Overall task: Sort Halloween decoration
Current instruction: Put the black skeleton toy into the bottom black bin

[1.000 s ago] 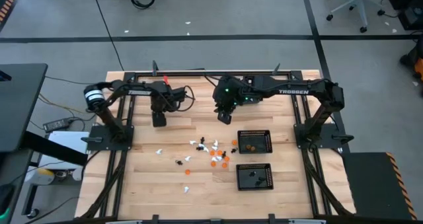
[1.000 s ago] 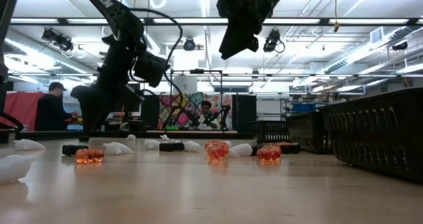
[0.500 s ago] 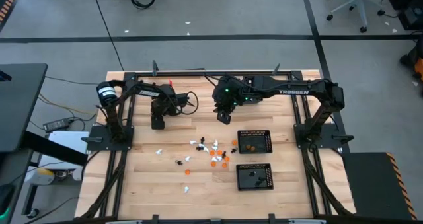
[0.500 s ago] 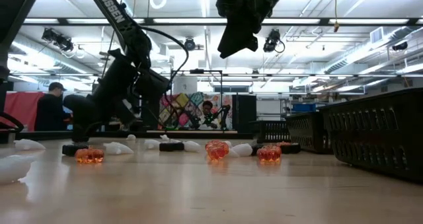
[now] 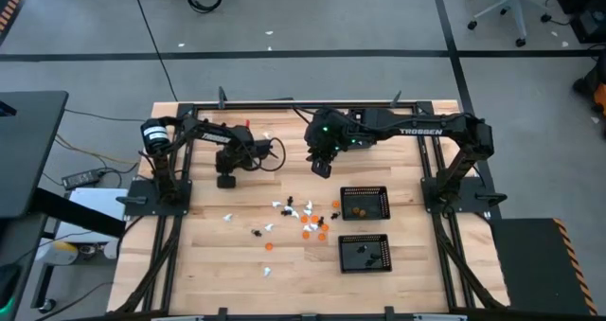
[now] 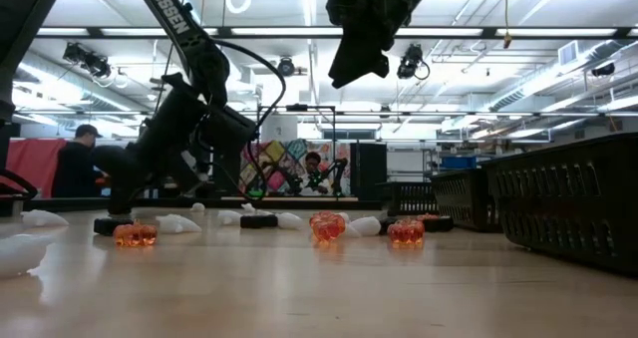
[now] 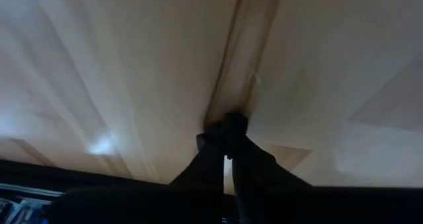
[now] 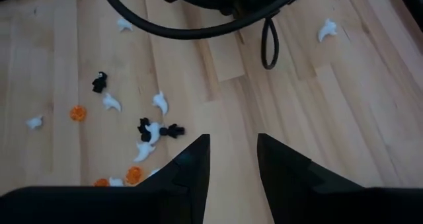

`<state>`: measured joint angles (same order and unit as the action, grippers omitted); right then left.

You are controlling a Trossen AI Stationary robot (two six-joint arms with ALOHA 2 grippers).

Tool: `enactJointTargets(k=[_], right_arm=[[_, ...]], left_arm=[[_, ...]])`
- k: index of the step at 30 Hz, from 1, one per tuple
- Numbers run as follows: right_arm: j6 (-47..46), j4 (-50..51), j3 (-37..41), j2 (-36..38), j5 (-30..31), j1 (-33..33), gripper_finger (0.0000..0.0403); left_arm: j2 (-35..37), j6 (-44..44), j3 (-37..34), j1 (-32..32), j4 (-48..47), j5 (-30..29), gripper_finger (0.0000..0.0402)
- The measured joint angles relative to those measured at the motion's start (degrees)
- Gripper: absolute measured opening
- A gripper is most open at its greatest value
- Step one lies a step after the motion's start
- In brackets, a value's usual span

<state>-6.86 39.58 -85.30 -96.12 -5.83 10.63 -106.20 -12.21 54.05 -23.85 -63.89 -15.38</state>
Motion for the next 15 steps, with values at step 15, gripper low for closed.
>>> enactJointTargets(k=[15], right_arm=[[1.43,10.49,0.00,13.47,7.75,5.36,0.0130]], left_arm=[[12.63,13.92,-0.16,5.19,9.66,20.32,0.0009]])
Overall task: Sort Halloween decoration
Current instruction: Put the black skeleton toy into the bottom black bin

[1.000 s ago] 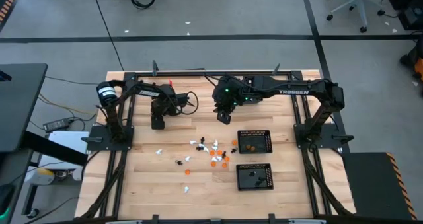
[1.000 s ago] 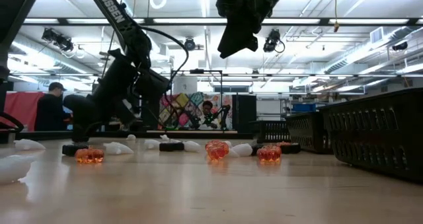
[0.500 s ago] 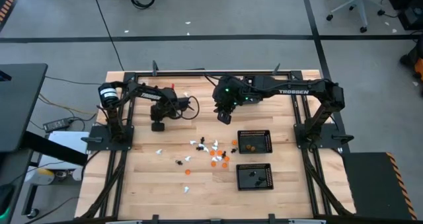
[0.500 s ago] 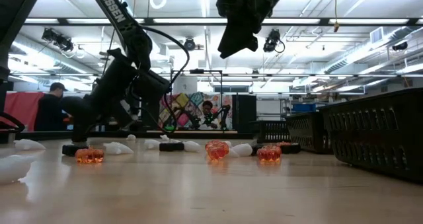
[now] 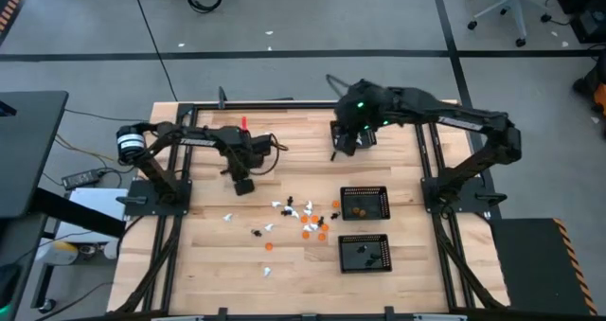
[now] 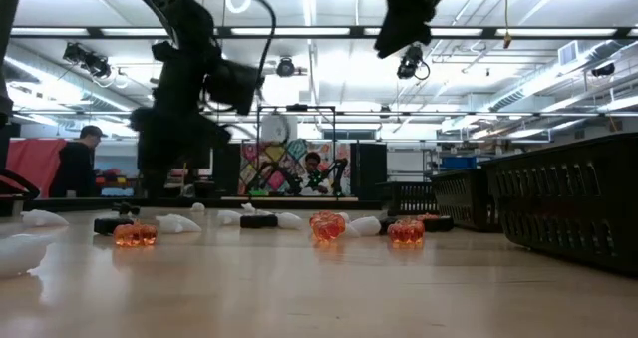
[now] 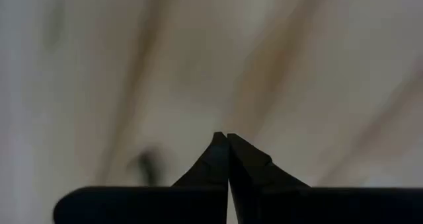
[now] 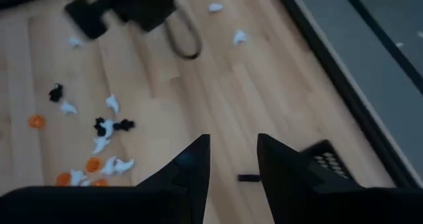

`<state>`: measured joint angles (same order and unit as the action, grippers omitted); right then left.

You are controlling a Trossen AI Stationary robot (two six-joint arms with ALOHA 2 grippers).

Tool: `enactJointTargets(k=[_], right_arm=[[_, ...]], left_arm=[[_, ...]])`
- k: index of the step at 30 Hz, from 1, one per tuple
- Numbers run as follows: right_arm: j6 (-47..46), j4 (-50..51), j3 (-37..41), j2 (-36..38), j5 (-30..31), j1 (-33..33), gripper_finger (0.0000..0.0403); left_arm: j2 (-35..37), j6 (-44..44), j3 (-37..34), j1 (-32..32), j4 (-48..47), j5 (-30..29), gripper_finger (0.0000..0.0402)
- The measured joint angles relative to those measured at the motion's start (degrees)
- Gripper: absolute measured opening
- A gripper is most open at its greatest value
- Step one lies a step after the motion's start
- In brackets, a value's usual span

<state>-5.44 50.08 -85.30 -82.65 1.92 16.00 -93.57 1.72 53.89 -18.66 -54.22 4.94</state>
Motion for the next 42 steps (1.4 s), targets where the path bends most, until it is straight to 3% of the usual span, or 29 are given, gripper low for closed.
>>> enactJointTargets(k=[2,4,10,23,33,42], right_arm=[[-0.69,0.62,-0.02,1.82,0.06,1.11,0.0130],[-1.45,1.75,-0.04,3.22,0.04,2.22,0.0130],[-2.42,3.64,-0.04,5.27,0.04,3.04,0.0130],[-2.41,0.71,0.33,1.55,-0.40,0.60,0.0130],[-3.73,-1.19,0.33,0.80,-1.39,-0.43,0.0130],[-4.02,-1.19,0.33,0.79,-1.45,-0.51,0.0130]], left_arm=[[0.89,2.30,0.07,2.42,5.03,4.81,0.0009],[1.28,3.53,0.23,5.11,7.39,5.02,0.0009],[1.28,7.57,0.11,8.47,3.00,-7.45,0.0019],[1.28,10.07,0.11,-0.17,-3.39,-11.47,0.0136],[-0.81,4.33,0.09,-7.60,-5.47,-12.18,0.0140],[-5.97,0.62,0.09,-8.41,-7.29,-10.61,0.0140]])
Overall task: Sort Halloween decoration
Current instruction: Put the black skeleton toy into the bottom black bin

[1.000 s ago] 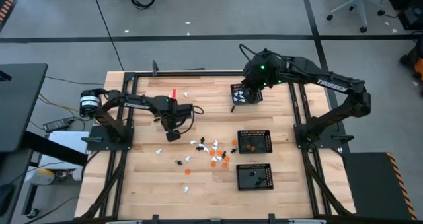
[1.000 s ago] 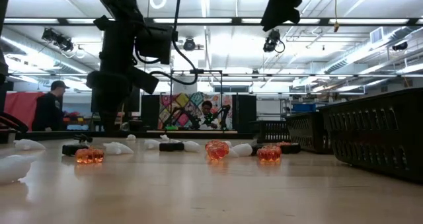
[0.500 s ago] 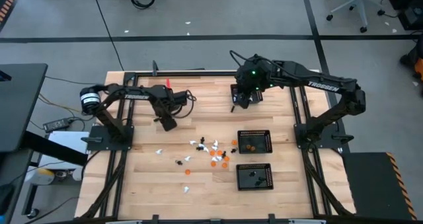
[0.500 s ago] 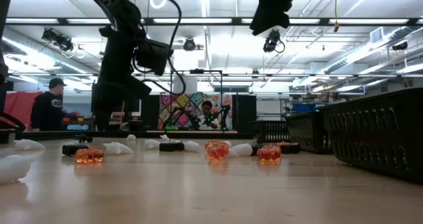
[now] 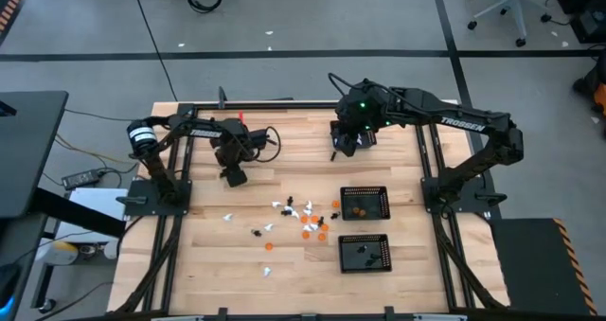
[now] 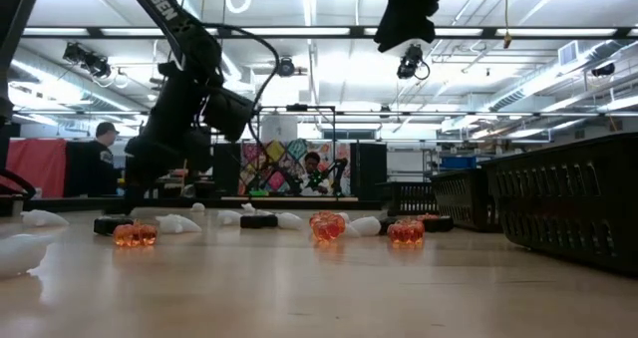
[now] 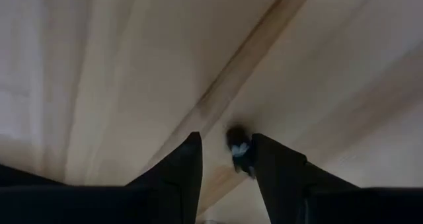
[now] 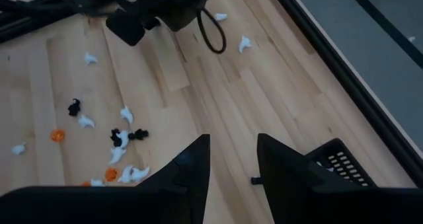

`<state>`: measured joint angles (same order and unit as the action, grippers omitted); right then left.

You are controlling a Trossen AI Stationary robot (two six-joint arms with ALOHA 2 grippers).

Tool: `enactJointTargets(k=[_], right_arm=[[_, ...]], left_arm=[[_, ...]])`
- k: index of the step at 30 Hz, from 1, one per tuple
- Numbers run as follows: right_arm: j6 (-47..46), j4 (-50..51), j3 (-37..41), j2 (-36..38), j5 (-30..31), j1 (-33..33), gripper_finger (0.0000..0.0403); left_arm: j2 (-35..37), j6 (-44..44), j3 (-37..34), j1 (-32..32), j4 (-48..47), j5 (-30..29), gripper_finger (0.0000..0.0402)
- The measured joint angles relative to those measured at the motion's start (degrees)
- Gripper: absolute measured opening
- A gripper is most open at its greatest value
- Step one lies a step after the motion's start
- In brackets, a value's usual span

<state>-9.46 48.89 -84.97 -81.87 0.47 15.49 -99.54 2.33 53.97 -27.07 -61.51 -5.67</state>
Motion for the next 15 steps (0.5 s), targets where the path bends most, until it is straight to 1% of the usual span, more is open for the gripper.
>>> enactJointTargets(k=[5,11,15], right_arm=[[0.03,-0.04,0.00,0.00,0.02,0.00,0.0130],[0.50,-0.10,0.00,0.00,0.03,0.00,0.0130],[1.15,-0.23,0.00,0.00,0.06,0.02,0.0130]], left_arm=[[-2.07,-0.49,0.00,0.02,-0.29,-0.05,0.0140],[-2.13,-0.20,0.04,0.02,-1.23,-0.06,0.0134],[-2.13,-0.49,-0.30,-0.34,-1.32,3.84,0.0128]])
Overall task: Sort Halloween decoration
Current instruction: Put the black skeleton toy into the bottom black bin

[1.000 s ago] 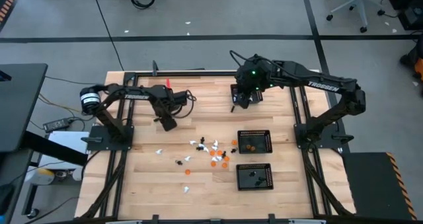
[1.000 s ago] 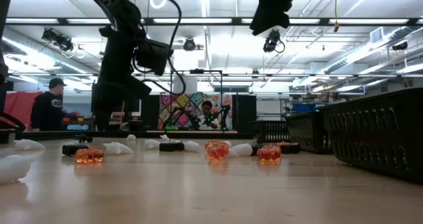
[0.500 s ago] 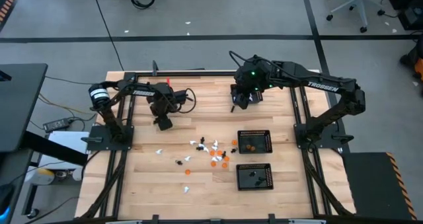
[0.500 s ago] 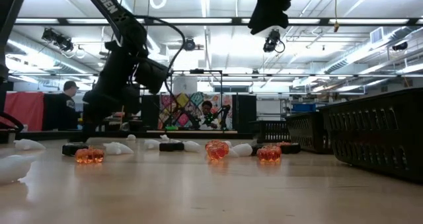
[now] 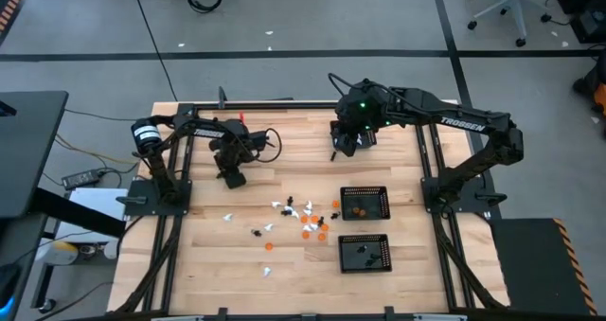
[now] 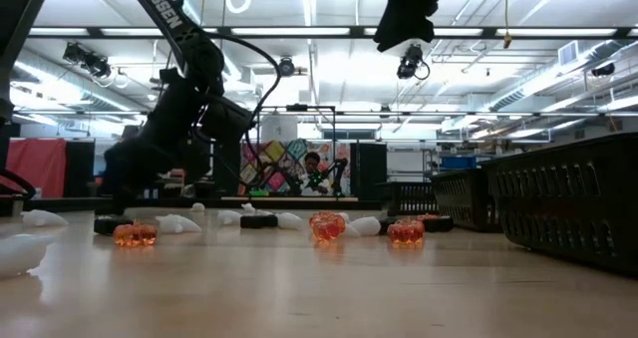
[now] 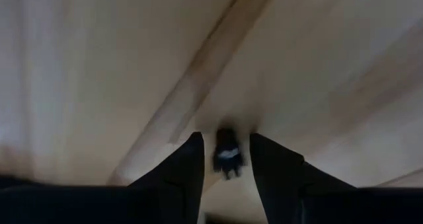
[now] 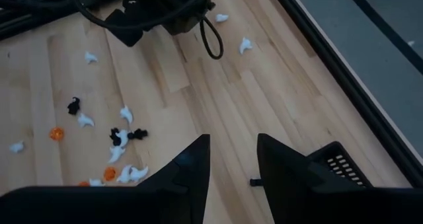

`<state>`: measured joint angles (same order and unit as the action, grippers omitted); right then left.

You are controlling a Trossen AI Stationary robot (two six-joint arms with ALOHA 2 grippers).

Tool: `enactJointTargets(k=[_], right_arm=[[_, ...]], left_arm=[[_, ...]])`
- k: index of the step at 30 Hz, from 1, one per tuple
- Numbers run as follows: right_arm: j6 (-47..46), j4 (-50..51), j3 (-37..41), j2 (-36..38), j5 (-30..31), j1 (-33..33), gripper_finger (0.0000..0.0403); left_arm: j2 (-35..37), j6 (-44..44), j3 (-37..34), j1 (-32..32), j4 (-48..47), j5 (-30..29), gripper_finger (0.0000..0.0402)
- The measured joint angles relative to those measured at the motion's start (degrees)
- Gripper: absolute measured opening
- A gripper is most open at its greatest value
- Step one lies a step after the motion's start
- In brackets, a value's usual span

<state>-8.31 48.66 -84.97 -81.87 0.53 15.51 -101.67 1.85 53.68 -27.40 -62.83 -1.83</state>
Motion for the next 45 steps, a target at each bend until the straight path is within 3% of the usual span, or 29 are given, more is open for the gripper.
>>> enactJointTargets(k=[5,13,28,39,45], right_arm=[[0.11,-0.08,0.00,0.00,0.00,0.02,0.0130],[0.35,-0.22,0.00,0.00,0.00,0.02,0.0130],[1.42,0.06,0.00,0.39,0.94,0.89,0.0130],[2.05,0.82,0.00,2.01,0.93,3.74,0.0130],[1.97,0.83,0.00,2.54,0.23,3.89,0.0130]], left_arm=[[0.60,0.34,-3.39,-0.10,2.23,1.95,0.0107],[0.42,0.48,-3.79,1.34,2.41,2.01,0.0019],[5.20,0.48,0.65,1.43,3.92,1.56,0.0004],[6.80,1.89,3.71,2.70,3.72,4.70,0.0002],[6.82,3.91,3.69,1.80,4.02,2.98,0.0058]])
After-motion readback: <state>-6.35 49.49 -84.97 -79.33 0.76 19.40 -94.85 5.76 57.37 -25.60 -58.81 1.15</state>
